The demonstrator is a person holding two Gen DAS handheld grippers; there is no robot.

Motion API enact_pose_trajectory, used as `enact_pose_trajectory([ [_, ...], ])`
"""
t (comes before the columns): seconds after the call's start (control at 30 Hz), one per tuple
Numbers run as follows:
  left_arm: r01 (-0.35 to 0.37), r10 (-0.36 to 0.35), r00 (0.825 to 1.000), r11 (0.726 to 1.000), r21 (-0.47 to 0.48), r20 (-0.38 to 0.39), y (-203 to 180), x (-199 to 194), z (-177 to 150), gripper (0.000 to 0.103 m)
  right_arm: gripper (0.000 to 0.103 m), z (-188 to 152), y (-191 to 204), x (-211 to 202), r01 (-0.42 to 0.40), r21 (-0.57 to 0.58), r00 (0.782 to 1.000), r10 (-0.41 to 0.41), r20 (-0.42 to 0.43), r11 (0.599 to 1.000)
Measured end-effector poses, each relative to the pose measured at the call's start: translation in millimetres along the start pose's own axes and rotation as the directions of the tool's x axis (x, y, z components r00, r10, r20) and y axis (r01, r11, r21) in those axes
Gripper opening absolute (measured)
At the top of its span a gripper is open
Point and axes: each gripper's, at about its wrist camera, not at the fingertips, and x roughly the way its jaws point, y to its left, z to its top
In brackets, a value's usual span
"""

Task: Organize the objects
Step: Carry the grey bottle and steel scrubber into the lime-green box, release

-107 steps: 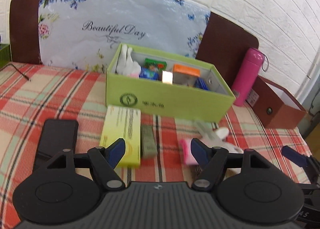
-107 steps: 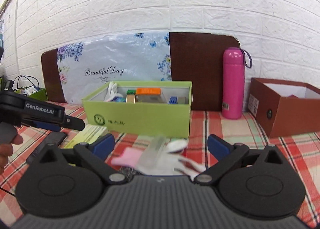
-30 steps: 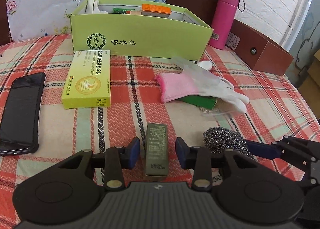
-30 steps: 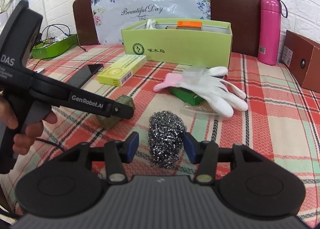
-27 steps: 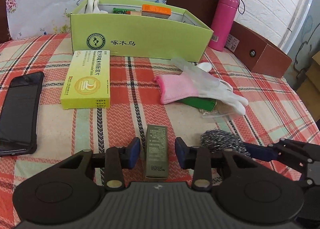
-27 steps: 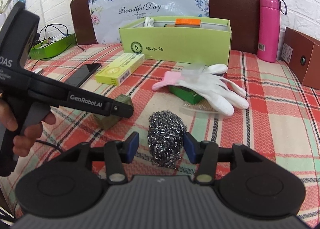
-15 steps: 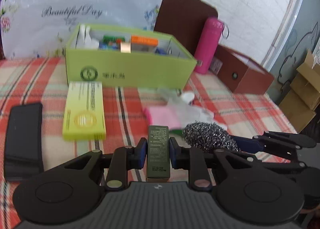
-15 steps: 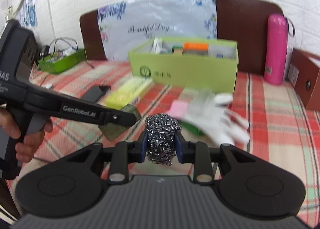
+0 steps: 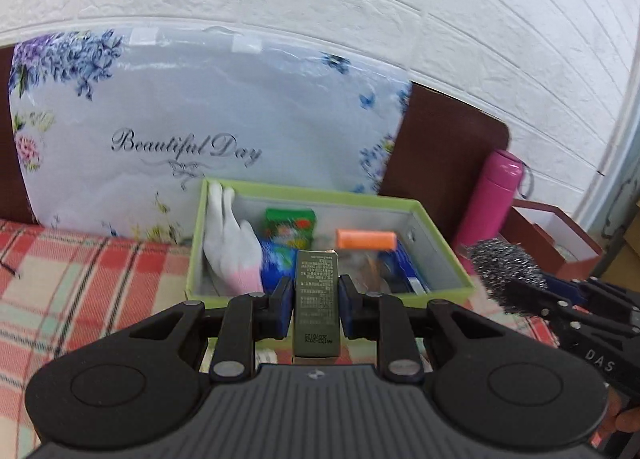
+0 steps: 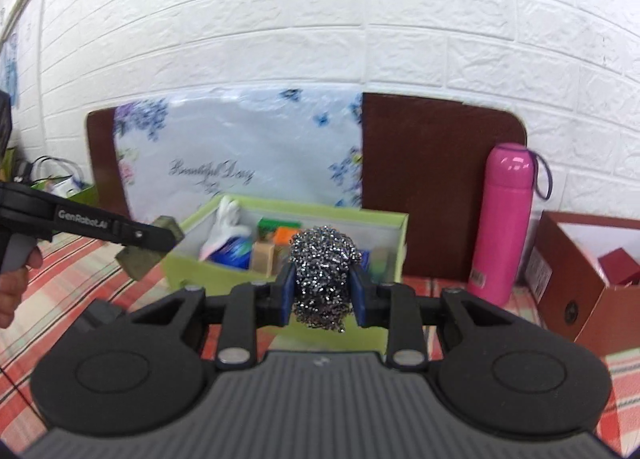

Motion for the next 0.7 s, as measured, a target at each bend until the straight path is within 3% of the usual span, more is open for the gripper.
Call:
enact_pose_trajectory([
  [0.23,-0.026,0.026,1.000,0.999,-0.035,0.005,23.3,46.8,27.8,0.024,0.028,11.0,-10.1,61.5,0.105,-0.060,0.994,-0.103,0.034,0.993],
  [0.43,-0.045,0.045,0.999,0.999,-0.029,0.001,31.0,82.8,36.0,0.024,0.031,6.1,-5.2,112.7,0.131,-0.096,0.991,-0.131,0.009,0.987],
  [0.47,-0.054,0.053,0.999,0.998,-0.024,-0.005,31.5,88.4,34.8,0.032,0.032,3.7,-4.0,119.7,0.114,-0.109,0.993,-0.116,-0.008,0.987],
  [0.5,-0.065,0.064,0.998,0.998,-0.021,-0.022,32.1,92.9,33.1,0.040,0.039,1.0,-2.4,124.8,0.106,-0.123,0.994,-0.110,-0.022,0.987],
  [0.53,-0.079,0.078,0.996,0.996,-0.026,-0.037,33.2,95.5,30.6,0.061,0.053,-2.5,0.2,126.0,0.111,-0.136,0.993,-0.116,-0.027,0.984],
  [0.57,-0.092,0.091,0.995,0.995,-0.035,-0.034,34.6,95.0,26.9,0.070,0.060,-5.9,2.2,124.5,0.114,-0.145,0.993,-0.118,-0.021,0.983],
  [0.63,-0.092,0.092,0.996,0.995,-0.039,-0.007,37.9,90.2,18.6,0.070,0.074,-13.2,5.3,117.7,0.111,-0.158,0.994,-0.113,-0.004,0.981],
  [0.7,-0.091,0.090,0.996,0.995,-0.046,-0.022,39.6,87.0,14.1,0.070,0.078,-17.7,5.3,111.9,0.110,-0.145,0.993,-0.113,-0.015,0.983],
])
